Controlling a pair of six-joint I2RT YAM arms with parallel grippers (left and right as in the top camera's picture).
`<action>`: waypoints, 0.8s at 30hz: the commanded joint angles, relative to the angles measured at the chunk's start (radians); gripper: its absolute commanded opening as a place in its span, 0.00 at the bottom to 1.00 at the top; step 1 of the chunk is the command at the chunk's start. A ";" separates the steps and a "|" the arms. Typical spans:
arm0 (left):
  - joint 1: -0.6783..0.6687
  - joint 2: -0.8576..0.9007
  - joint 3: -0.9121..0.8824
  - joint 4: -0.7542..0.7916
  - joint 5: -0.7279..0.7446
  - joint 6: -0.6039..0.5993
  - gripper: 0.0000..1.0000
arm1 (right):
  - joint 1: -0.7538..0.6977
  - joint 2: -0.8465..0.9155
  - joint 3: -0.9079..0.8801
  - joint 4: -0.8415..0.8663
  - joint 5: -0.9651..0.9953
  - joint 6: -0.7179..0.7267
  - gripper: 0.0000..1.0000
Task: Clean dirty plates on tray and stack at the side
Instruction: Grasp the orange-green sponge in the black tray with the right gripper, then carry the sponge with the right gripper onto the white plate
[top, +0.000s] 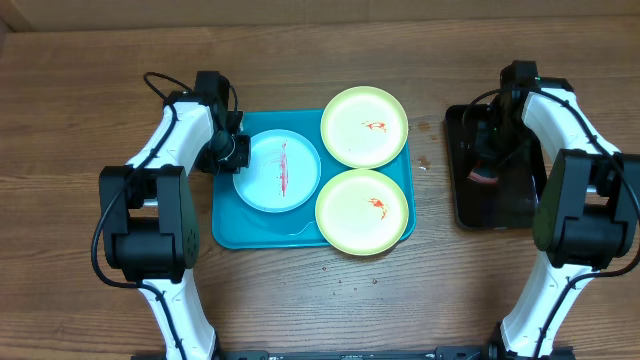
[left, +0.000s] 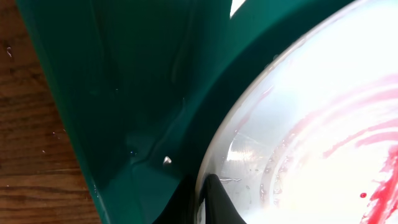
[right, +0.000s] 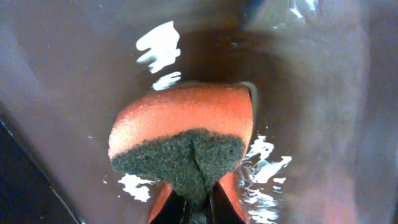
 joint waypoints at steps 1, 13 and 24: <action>-0.008 0.030 -0.030 0.023 -0.023 0.008 0.04 | 0.003 0.013 0.004 -0.030 -0.016 0.009 0.04; 0.000 0.030 -0.030 0.023 0.041 0.009 0.04 | 0.008 -0.200 0.142 -0.136 -0.312 0.001 0.04; 0.123 0.030 -0.029 0.018 0.290 0.047 0.04 | 0.261 -0.274 0.160 -0.079 -0.481 0.039 0.04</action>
